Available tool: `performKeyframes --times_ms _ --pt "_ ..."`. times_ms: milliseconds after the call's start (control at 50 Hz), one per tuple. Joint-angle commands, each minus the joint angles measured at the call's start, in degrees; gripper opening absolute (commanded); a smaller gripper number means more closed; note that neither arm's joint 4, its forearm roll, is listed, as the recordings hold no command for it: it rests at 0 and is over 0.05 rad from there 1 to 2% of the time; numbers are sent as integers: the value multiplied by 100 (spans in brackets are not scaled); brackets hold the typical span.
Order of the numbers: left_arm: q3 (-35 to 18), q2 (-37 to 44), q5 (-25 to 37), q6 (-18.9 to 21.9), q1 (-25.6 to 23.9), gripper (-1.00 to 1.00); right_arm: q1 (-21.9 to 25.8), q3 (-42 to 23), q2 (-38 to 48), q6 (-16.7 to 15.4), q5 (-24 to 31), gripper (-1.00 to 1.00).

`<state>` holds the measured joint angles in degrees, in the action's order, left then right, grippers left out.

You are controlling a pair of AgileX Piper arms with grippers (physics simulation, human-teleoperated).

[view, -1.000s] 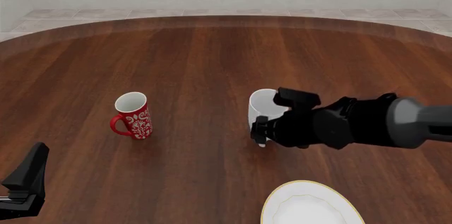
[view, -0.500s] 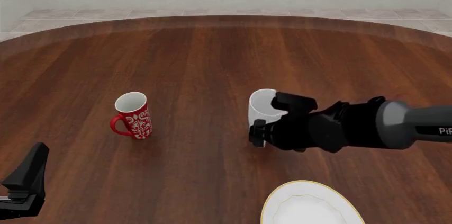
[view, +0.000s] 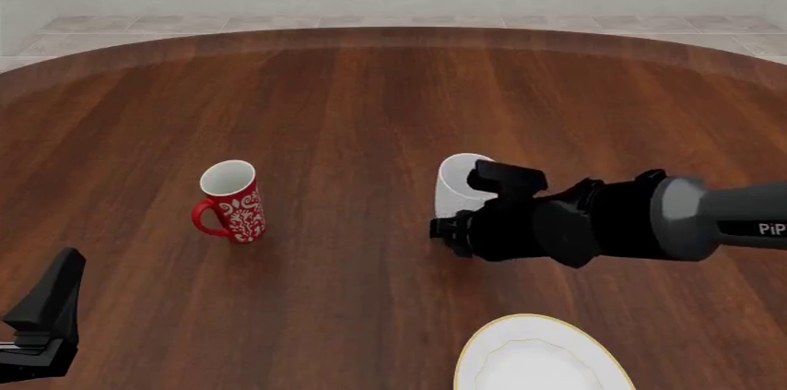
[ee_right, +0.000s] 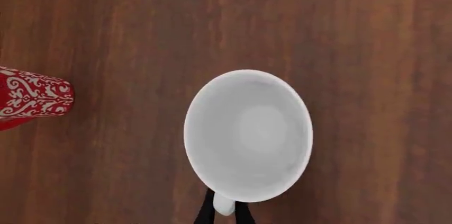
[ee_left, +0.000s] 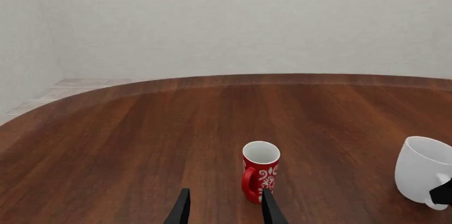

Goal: Put the white mug on the plate.

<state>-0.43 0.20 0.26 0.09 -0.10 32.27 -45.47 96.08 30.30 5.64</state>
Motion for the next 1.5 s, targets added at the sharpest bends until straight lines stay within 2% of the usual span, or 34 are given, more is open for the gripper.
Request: performKeyframes --times_ms 20,300,620,1220,1500 --pt "0 0 -1 0 0 100 -103 60 -20 67 106 -100" --pt "0 0 0 0 0 100 -211 14 -570 -210 611 -100" --pt "0 0 0 0 1 100 -301 236 -1745 -517 1386 -100" --pt "0 0 0 0 0 100 -418 815 -3991 -753 2771 -100" --pt "0 -1 -1 -1 -1 100 -346 963 -5114 -835 3682 -100"
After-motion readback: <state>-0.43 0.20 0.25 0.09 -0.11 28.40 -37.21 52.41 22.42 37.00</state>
